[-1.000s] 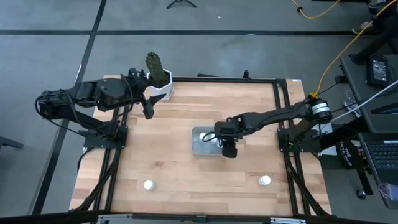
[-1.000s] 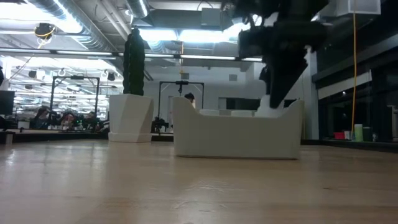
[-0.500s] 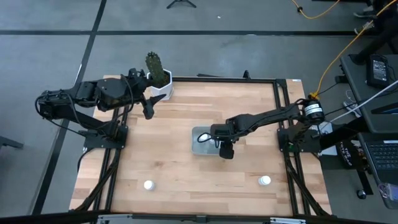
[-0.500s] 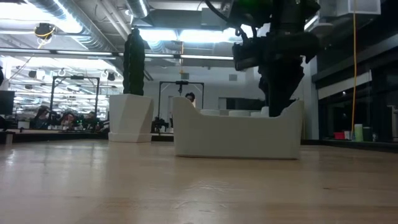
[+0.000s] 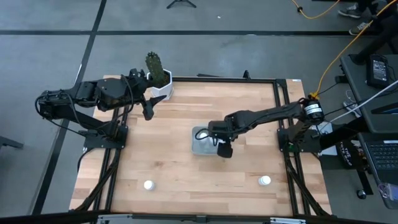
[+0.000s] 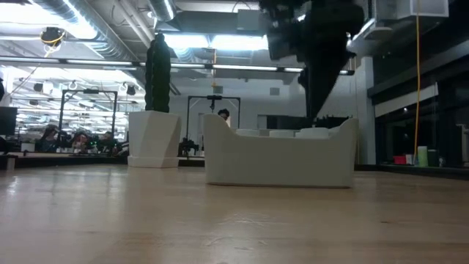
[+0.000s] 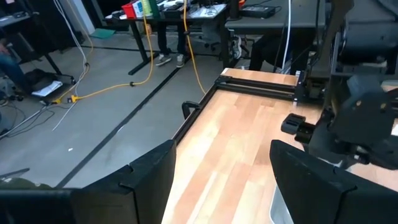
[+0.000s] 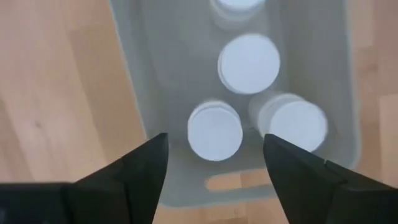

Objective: Pick and place pill bottles into a basket
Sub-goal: Put the white pill bottle into the gray bin

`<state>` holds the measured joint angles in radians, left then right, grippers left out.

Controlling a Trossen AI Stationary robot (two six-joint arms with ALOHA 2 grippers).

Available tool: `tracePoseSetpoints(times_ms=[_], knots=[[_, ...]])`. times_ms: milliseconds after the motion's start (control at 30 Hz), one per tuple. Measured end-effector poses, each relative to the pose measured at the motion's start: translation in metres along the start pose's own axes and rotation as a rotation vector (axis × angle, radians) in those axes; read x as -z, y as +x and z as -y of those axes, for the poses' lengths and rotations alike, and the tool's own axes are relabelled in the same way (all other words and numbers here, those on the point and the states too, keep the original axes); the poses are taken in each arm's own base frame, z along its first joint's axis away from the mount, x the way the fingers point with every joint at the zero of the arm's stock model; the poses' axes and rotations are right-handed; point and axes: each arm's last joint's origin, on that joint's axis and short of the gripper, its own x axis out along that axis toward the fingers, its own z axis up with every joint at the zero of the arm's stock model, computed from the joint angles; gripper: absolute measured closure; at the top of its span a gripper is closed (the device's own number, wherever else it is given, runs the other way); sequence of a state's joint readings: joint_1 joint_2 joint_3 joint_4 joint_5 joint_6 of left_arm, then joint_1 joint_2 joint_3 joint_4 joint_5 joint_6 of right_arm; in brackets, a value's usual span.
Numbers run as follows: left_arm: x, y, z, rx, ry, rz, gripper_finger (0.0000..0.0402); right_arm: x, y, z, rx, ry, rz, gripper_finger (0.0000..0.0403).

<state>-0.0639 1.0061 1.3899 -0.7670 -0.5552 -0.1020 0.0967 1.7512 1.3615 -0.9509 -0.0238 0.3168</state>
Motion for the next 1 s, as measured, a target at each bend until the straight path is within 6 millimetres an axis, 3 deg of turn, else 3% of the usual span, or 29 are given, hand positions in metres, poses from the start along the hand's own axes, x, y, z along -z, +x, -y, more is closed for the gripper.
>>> tracePoseSetpoints(times_ms=[267, 467, 667, 833, 1000], knots=[[0.0, 0.0, 0.001, 0.049, 0.015, -0.005, 0.0148, -0.019, -0.052, -0.007, -0.01, -0.003, 0.06, 0.0138], [0.001, -0.004, 0.013, 0.294, 0.066, -0.012, 0.0148, -0.028, -0.1, -0.016, 0.086, -0.029, 0.185, 0.0138], [0.002, -0.01, 0.022, 0.408, 0.086, -0.009, 0.0148, -0.027, -0.142, -0.035, 0.067, -0.226, 0.273, 0.0138], [0.003, -0.014, 0.03, 0.666, 0.038, -0.053, 0.0148, -0.021, -0.167, -0.042, 0.053, -0.289, 0.307, 0.0138], [0.007, -0.019, 0.039, 0.959, -0.063, -0.182, 0.0148, -0.022, -0.183, -0.041, 0.091, -0.229, 0.379, 0.0142]])
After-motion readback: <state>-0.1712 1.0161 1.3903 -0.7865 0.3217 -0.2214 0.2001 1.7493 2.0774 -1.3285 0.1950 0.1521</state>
